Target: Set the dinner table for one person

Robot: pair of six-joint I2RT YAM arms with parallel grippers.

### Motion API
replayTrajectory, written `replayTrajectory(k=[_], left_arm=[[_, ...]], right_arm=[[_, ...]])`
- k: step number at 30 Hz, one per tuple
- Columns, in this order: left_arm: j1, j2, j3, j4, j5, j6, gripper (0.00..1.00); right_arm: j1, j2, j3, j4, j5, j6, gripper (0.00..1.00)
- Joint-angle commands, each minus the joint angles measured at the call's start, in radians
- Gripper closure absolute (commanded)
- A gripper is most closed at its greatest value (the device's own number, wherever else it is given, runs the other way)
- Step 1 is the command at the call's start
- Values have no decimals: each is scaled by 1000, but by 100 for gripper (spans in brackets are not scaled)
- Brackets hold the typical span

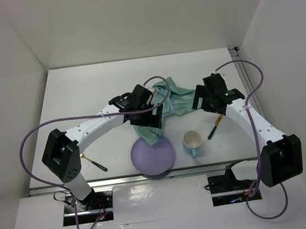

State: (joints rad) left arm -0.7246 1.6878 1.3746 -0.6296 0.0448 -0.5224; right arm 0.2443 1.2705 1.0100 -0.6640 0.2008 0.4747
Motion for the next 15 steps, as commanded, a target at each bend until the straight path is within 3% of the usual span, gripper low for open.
replayTrajectory(k=[1, 15], left_arm=[[-4, 7, -14, -5, 29, 22, 0], [-65, 49, -23, -5, -23, 2, 0]], right_arm=[[9, -3, -19, 35, 0, 18, 0], [9, -16, -30, 35, -18, 18, 0]])
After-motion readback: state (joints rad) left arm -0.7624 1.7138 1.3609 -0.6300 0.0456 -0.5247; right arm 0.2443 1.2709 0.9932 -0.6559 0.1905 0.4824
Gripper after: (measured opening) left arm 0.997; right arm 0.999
